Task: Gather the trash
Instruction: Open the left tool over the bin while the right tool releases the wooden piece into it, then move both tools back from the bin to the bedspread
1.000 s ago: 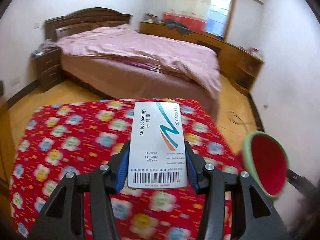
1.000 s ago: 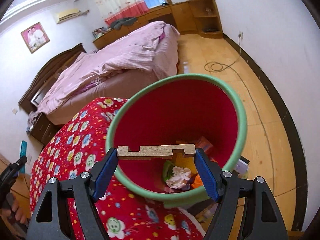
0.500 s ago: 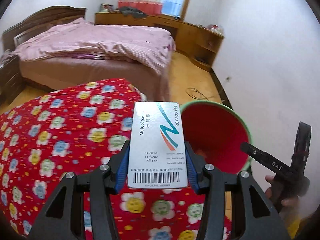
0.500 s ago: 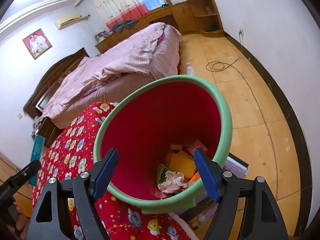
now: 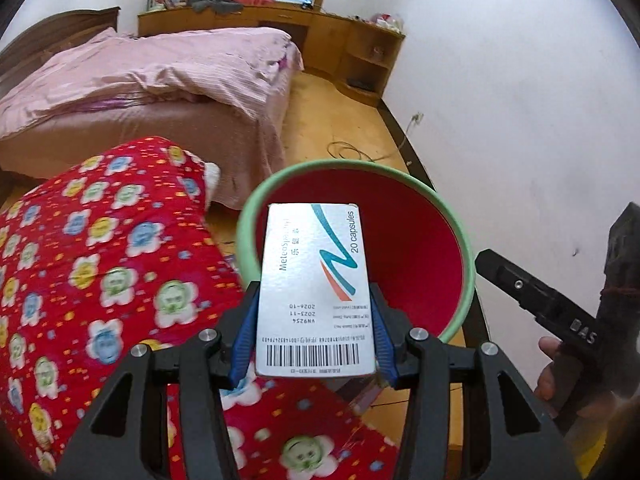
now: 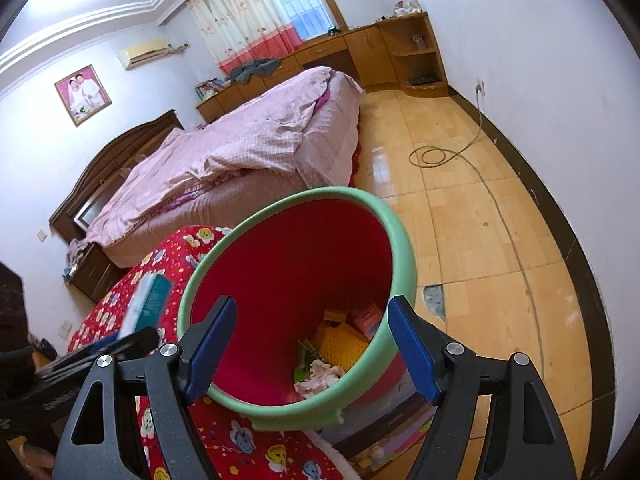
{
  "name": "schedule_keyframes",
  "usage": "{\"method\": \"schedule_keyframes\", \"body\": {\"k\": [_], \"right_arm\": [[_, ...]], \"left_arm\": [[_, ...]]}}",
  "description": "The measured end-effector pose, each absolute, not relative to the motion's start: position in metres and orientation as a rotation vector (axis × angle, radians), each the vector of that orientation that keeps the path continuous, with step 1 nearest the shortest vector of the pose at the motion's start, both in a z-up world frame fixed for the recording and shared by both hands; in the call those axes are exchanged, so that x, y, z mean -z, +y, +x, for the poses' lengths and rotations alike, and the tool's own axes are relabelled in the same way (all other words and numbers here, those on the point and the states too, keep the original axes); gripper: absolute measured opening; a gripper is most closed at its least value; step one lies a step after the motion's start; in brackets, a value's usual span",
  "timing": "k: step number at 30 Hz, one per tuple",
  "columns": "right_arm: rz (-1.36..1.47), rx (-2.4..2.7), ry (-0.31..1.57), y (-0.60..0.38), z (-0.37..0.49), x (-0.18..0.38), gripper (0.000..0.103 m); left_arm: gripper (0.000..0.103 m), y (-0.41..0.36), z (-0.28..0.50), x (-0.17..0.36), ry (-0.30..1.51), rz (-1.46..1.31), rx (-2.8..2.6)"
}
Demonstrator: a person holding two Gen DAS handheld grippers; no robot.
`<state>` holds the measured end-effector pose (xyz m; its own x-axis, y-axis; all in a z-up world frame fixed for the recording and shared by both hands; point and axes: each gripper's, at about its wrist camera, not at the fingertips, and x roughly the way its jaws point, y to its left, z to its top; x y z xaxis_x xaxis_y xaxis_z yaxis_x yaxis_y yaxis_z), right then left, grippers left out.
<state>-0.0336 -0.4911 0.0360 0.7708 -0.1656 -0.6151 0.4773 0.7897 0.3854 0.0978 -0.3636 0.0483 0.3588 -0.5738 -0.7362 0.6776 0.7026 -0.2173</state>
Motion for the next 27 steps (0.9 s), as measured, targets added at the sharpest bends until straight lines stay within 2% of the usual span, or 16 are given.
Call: {"method": "schedule_keyframes", "body": {"k": [4,6,11,27], "right_arm": [[0.562,0.367,0.592,-0.498,-0.035,-0.036,0.079],[0.560,0.364,0.598,-0.499,-0.034,-0.035,0.079],[0.537,0.345,0.625,-0.499,-0.031,-0.033,0.079],[0.458,0.215,0.675,-0.443,-0.018,-0.036,0.079]], "left_arm": [[0.052,-0.382,0.099,-0.041,0.917,0.153,0.823],[0.057,-0.384,0.099,-0.039,0.926,0.149,0.819],[0.057,-0.378,0.097,-0.039,0.939,0.129,0.788],[0.057,-0.281,0.090,-0.060,0.922,-0.005,0.618]]}}
